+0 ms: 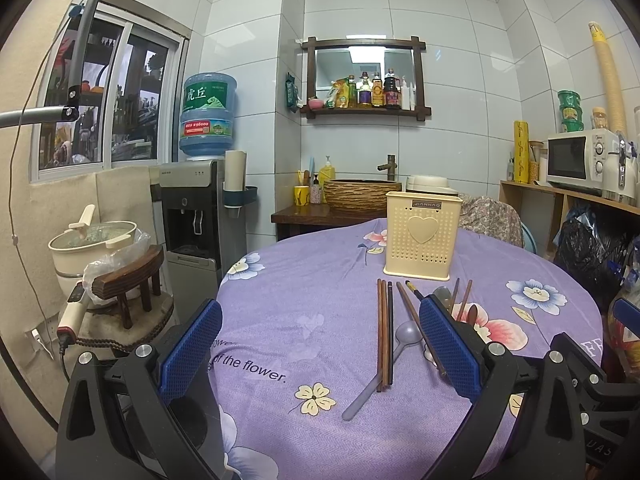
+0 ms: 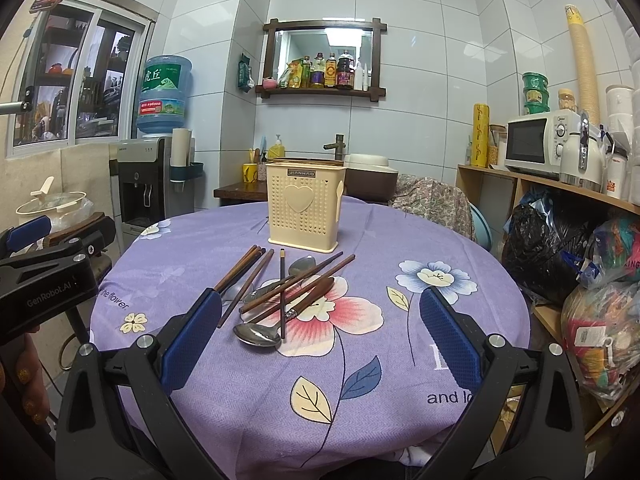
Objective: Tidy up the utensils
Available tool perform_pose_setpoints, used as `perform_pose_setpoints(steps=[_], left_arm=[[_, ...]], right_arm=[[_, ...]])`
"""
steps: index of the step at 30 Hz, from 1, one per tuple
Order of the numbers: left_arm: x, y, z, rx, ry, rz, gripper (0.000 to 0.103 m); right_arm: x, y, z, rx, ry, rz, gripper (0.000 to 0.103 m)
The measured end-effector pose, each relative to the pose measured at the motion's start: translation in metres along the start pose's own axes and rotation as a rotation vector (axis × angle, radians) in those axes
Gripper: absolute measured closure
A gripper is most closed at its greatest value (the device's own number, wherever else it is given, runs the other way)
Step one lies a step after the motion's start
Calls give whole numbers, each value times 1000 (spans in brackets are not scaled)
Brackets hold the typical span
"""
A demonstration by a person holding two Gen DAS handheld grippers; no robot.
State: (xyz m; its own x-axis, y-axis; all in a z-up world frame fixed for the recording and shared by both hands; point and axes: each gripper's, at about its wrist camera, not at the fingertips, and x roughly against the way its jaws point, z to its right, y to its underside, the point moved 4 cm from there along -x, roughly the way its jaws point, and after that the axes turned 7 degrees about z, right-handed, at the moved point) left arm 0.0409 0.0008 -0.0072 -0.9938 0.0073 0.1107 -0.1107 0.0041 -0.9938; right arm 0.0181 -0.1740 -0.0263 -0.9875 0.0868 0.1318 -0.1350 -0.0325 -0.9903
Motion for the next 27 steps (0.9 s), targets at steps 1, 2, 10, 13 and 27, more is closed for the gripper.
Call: perform_pose_setpoints(steps=[1, 2, 10, 13, 27], left_arm=[[0, 0, 0, -1, 0, 0, 5], [0, 0, 0, -1, 0, 0, 5], [2, -4, 1, -2, 0, -1, 5], [2, -4, 1, -2, 0, 0, 5], [2, -4, 1, -2, -1, 0, 5]], right_arm=[[0, 0, 0, 0, 0, 0, 5], [0, 0, 0, -1, 0, 0, 5], [0, 1, 0, -1, -1, -1, 5], [0, 1, -1, 0, 0, -1, 5], [-1, -1, 0, 0, -1, -2, 5]])
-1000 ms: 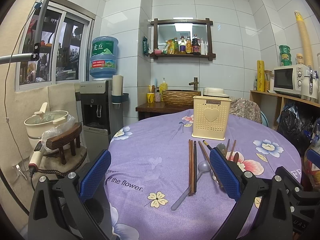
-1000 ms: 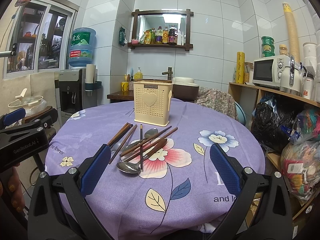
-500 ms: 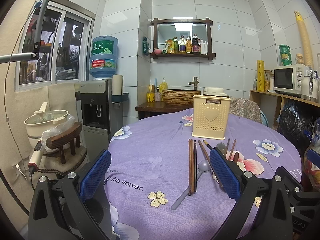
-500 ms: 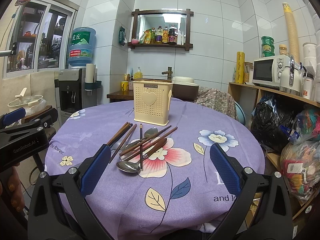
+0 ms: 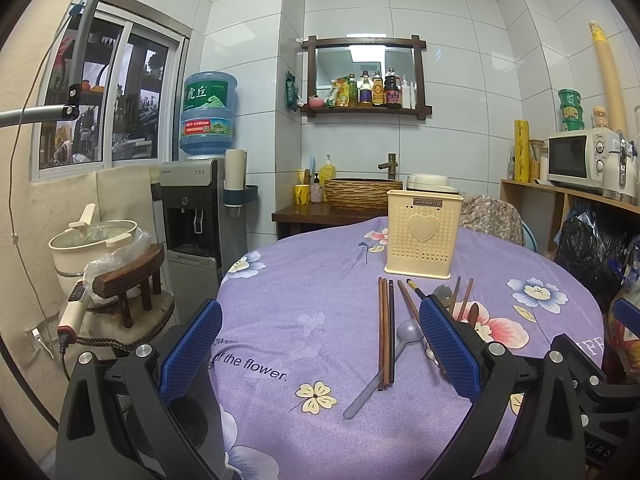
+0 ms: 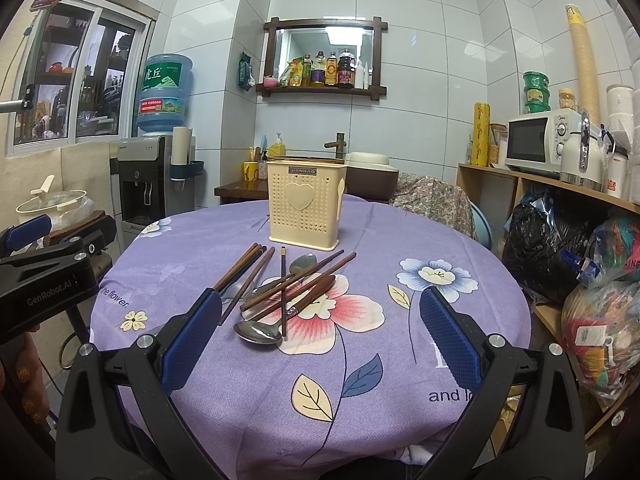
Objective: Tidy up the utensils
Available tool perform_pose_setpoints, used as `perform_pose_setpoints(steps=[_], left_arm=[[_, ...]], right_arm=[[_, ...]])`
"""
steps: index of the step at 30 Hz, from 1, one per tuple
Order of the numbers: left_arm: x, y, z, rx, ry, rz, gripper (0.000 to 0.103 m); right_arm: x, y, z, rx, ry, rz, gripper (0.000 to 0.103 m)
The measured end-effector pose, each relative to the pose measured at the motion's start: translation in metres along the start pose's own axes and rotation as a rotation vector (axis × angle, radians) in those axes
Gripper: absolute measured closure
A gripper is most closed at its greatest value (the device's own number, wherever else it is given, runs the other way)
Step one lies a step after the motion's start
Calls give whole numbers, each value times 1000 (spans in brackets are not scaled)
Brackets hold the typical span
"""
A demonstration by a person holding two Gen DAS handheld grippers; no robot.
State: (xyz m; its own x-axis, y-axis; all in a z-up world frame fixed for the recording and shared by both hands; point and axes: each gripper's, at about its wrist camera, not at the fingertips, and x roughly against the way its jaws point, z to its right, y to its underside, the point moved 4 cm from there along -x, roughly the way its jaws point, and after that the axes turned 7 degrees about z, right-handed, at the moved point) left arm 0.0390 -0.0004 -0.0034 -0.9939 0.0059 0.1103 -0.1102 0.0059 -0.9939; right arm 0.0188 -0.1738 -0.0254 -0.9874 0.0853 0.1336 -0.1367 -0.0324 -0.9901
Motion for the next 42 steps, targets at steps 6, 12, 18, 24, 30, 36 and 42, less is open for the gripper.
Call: perform_pose_setpoints(steps=[6, 12, 18, 24, 30, 36, 42], left_arm=[[0, 3, 0, 0, 1, -3, 5], [0, 3, 0, 0, 1, -3, 5], [-1, 8, -4, 0, 2, -4, 5], [-1, 8, -4, 0, 2, -5, 5], [-8, 11, -4, 2, 11, -22, 5], [-28, 15, -9, 50, 63, -83, 5], [-56, 22, -15, 62, 98, -151, 5]], right_arm=[[1, 1, 0, 3, 0, 0, 5], [-1, 2, -1, -2, 0, 0, 5], [-2, 0, 1, -2, 1, 1, 5], [-3, 1, 2, -3, 0, -5, 5], [-9, 1, 4, -14, -5, -24, 5], [-25, 1, 11, -49, 12, -30, 5], [-56, 2, 21, -54, 13, -101, 5]])
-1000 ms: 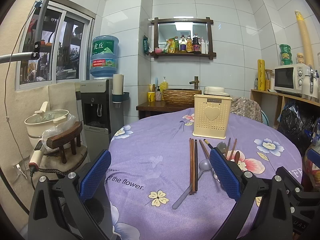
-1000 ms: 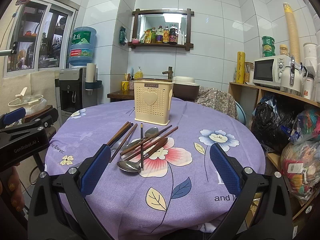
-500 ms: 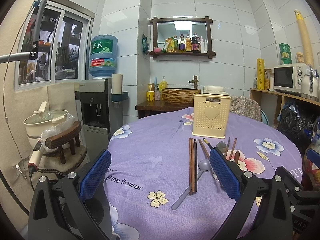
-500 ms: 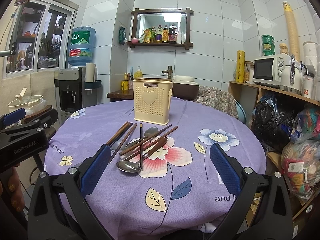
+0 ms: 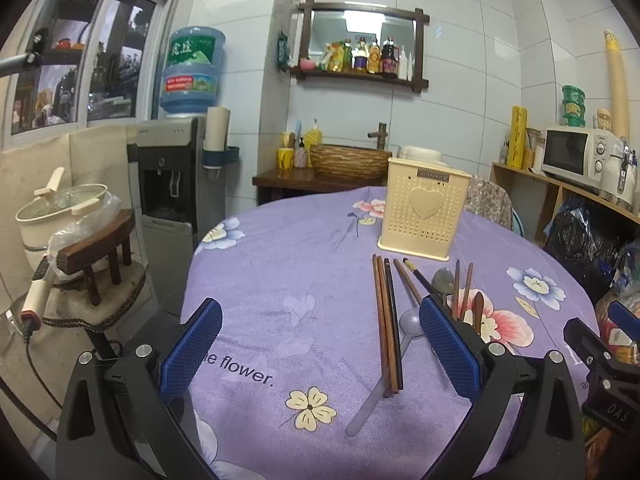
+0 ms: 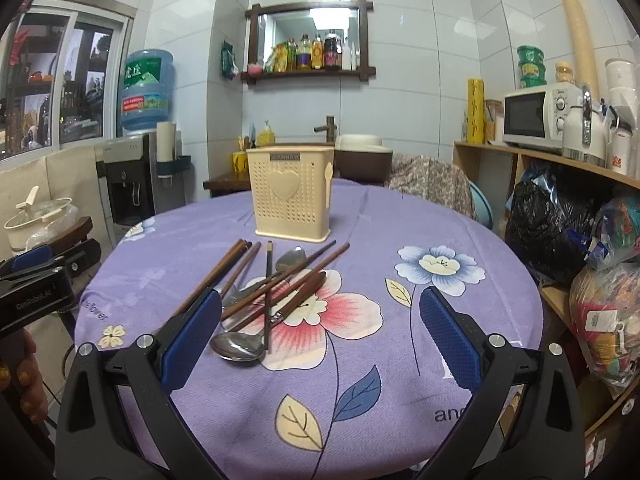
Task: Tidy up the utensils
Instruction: 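Move both tools forward toward the row of chopsticks and spoons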
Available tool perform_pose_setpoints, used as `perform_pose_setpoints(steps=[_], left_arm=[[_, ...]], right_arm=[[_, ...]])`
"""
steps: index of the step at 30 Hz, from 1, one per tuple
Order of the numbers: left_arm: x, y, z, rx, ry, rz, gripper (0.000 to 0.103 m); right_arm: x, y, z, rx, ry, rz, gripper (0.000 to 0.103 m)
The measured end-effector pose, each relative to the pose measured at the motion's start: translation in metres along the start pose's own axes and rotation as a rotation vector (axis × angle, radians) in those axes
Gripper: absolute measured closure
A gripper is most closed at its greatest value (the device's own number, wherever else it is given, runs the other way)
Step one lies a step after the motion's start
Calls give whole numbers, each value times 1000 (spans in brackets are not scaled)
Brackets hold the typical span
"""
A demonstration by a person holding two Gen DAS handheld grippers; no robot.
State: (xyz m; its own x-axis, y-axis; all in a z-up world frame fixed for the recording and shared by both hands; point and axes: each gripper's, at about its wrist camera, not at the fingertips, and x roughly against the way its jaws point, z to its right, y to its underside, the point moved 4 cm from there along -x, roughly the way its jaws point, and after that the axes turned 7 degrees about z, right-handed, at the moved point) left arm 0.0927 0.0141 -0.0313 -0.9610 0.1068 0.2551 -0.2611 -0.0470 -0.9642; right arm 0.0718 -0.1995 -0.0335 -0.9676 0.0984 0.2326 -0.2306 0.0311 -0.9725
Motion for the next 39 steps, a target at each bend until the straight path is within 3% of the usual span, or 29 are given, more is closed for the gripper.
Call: perform_pose_setpoints(steps=[6, 14, 23, 31, 34, 39], left_arm=[[-36, -1, -5, -49, 25, -99, 6], [-80, -4, -7, -48, 71, -240, 32], [-125, 1, 3, -44, 145, -399, 51], [-147, 3, 13, -35, 191, -477, 53], [-154, 7, 22, -13, 245, -533, 53], [-161, 14, 31, -63, 221, -554, 53]], right_arm=[[-39, -1, 20, -60, 3, -104, 5], [-89, -4, 23, -35, 5, -229, 18], [-123, -3, 24, -92, -1, -332, 19], [-145, -2, 14, -96, -16, -382, 19], [-151, 0, 7, -87, -24, -398, 19], [-165, 7, -7, -38, -15, -441, 19]])
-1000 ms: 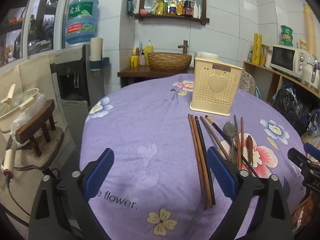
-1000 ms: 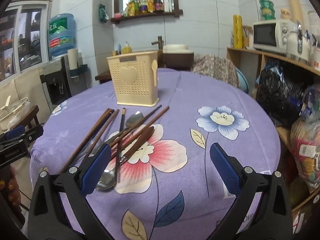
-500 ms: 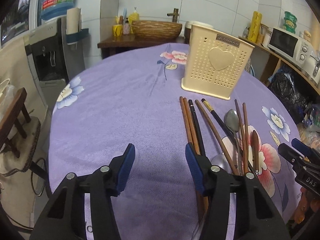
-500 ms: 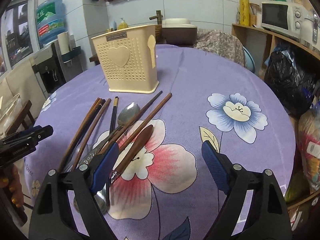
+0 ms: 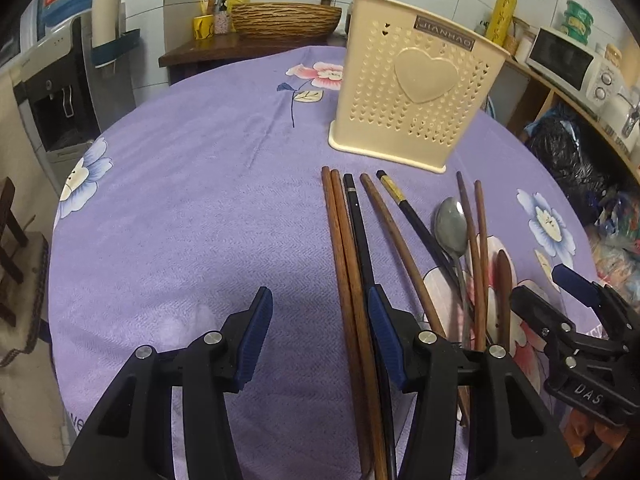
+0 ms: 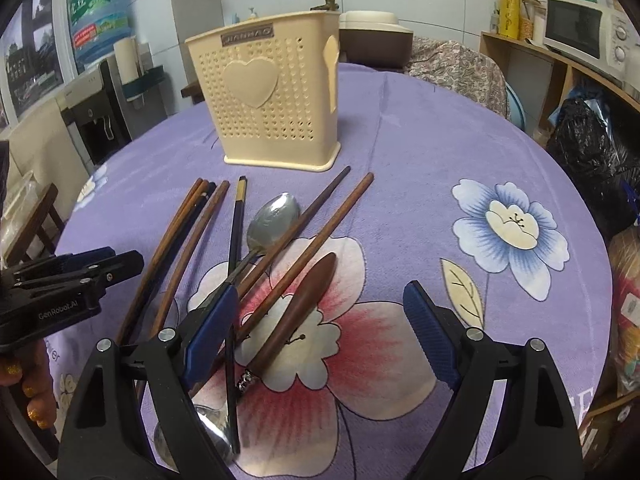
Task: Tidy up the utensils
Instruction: 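Move both tools forward toward the row of chopsticks and spoons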
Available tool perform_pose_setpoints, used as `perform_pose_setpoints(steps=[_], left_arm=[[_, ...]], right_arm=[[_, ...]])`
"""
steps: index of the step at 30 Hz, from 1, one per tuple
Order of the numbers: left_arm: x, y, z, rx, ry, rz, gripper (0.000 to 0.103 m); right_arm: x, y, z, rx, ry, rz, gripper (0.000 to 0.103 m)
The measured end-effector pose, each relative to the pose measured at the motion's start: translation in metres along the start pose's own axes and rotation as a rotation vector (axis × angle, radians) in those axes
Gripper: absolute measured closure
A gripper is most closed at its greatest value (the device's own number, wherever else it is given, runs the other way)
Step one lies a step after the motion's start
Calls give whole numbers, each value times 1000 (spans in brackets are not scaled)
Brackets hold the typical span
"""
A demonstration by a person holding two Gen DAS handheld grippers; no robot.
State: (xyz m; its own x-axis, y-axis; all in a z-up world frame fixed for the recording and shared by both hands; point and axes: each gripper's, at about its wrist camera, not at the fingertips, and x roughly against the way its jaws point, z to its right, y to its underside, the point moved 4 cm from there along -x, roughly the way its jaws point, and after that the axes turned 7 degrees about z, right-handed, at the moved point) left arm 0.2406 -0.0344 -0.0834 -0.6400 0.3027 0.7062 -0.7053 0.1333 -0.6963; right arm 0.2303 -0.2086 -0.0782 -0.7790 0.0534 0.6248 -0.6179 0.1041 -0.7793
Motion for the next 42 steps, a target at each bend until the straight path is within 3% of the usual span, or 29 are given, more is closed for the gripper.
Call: perform_pose_setpoints(steps=[10, 19, 25, 28, 35, 39, 42], left_arm=[[-7, -1, -1, -4, -18, -13, 51], [-9, -2, -23, -42, -85, -37, 50], [-7, -8, -40, 39, -66, -47, 50], [-10, -8, -39, 29, -79, -53, 50], [-8, -5, -36, -11, -116, -46, 51], [-8, -3, -46, 12, -137, -46, 67], [-7, -6, -58, 81, -118, -45, 76]], right_arm=[[-24, 14, -10, 27, 28, -96, 19], [-22, 9, 24, 20, 2, -142, 19], [-20, 9, 39, -38, -2, -146, 19], [-21, 11, 29, -22, -14, -149, 19], [-21, 9, 21, -33, 6, -131, 45], [-23, 7, 17, -10, 8, -112, 65], [-28, 2, 17, -37, -22, -111, 72]])
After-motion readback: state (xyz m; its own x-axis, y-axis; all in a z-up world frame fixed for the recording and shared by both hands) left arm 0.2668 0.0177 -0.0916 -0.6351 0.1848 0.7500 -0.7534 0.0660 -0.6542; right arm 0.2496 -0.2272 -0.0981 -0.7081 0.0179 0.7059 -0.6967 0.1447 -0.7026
